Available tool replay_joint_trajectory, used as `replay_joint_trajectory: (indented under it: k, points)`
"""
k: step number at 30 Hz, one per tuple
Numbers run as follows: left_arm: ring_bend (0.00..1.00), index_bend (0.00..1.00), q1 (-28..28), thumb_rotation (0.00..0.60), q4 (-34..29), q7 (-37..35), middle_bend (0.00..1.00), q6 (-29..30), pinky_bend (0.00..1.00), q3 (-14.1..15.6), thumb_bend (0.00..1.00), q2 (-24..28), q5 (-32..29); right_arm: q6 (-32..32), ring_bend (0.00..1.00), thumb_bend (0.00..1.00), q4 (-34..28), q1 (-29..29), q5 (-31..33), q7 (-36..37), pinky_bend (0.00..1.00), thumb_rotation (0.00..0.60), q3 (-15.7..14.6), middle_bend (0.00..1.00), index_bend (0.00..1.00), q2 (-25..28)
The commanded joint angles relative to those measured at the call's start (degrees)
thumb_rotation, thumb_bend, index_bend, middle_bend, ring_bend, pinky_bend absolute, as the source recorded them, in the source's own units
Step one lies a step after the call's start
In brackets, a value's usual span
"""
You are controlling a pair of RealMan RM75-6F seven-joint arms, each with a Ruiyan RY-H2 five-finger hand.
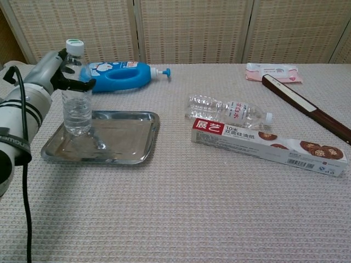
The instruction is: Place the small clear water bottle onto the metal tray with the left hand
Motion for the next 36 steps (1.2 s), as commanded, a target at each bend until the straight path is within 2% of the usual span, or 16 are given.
replay_joint_trajectory:
  k: [1, 10, 17, 29, 36]
  points:
    - [0.03, 0.00, 1.21, 0.600, -4.91, 1.42, 0.00, -1.56, 0.27, -0.43, 0.40, 3.32, -1.63, -0.07, 0.00, 0.19, -0.02, 0.01, 0.02, 0.01, 0.21, 0.600, -0.04, 0.11, 0.08, 0.01]
    - [0.01, 0.00, 1.03, 0.600, -8.40, 4.57, 0.00, -1.27, 0.27, -1.23, 0.40, 7.27, -2.77, -0.61, 0.00, 0.19, -0.16, 0.13, -0.37, -0.44, 0.21, 0.600, -0.52, 0.11, 0.08, 0.04]
    - [0.00, 0.00, 0.92, 0.600, -9.66, 4.34, 0.00, -1.33, 0.26, -1.46, 0.39, 8.82, -3.22, -1.33, 0.00, 0.19, -0.18, 0.39, 0.39, -1.13, 0.21, 0.600, -0.54, 0.11, 0.08, -0.12]
    - [0.00, 0.00, 1.16, 0.600, -17.72, 4.45, 0.00, 1.48, 0.27, -3.28, 0.39, 8.79, -8.25, -2.56, 0.00, 0.19, -0.25, 0.86, 1.09, -0.01, 0.21, 0.600, -0.44, 0.11, 0.08, 0.45]
    - [0.00, 0.00, 1.10, 0.600, -18.00, 2.92, 0.00, 2.42, 0.27, -2.81, 0.40, 7.33, -8.93, -3.09, 0.00, 0.19, -0.03, 1.12, 1.88, 1.67, 0.21, 0.600, 0.03, 0.11, 0.08, 1.19]
